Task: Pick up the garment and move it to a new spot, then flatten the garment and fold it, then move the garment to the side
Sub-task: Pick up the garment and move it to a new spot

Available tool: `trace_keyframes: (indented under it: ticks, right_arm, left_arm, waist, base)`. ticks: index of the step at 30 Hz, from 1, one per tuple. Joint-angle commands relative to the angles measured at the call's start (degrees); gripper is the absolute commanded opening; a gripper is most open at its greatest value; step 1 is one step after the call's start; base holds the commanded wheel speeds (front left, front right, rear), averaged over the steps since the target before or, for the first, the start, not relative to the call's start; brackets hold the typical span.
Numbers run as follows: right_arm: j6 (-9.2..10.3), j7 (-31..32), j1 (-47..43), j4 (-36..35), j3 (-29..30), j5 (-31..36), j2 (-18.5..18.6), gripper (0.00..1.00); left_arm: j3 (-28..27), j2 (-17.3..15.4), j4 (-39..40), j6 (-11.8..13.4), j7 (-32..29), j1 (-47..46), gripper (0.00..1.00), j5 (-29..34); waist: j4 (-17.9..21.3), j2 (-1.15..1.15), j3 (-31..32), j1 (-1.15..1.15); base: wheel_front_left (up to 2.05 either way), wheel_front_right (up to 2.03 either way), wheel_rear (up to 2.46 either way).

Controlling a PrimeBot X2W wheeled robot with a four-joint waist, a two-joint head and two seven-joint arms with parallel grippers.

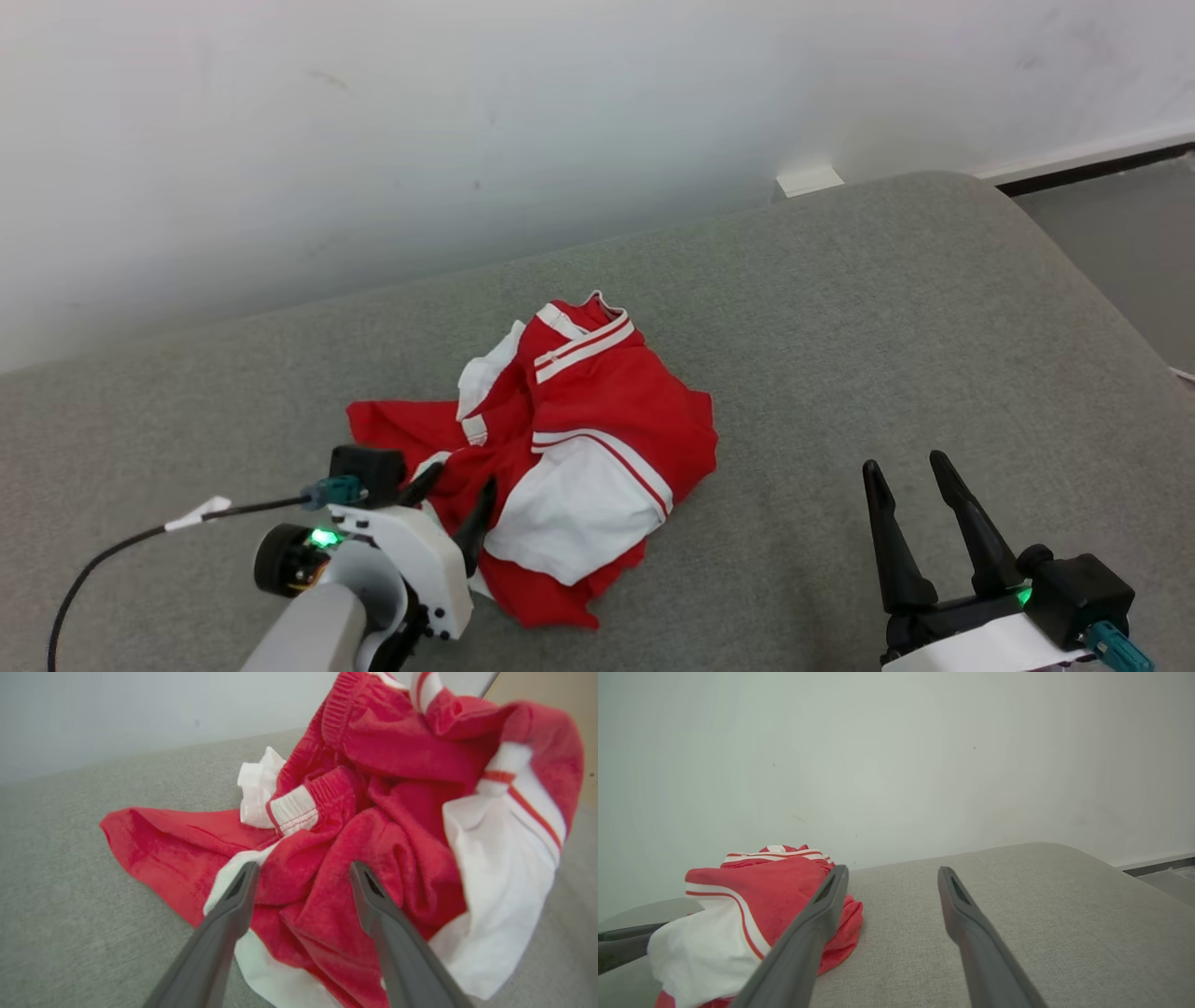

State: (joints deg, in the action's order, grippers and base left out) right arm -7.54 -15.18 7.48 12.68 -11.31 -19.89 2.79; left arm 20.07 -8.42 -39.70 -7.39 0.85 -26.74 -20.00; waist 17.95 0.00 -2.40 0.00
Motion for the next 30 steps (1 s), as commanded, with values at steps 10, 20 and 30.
trace_keyframes:
  ticks: [10,20,30]
  right_arm:
    - [0.10,0.06,1.53,0.30,-0.66,-1.43,0.20,1.00]
    - [0.10,0.07,0.74,0.85,-0.49,-1.48,0.20,1.00]
    - [0.10,0.06,-0.76,1.31,0.00,-1.06,0.20,1.00]
  left_arm:
    - [6.86,-0.82,-8.94,-0.07,-2.50,-6.05,1.00,-6.15]
    - [11.57,-0.89,-10.80,-0.05,3.14,-8.93,0.00,-11.86]
    - [14.13,-1.40,-5.87,-0.05,9.23,-9.62,0.00,-14.87]
  waist:
    - [2.10,0.00,-2.09,0.00]
    - [-0.52,0.00,-1.09,0.00]
    - [-8.18,0.00,2.19,0.00]
  base:
    - [0.00,0.00,0.00]
    - [0.00,0.00,0.00]
    - [0.00,0.00,0.00]
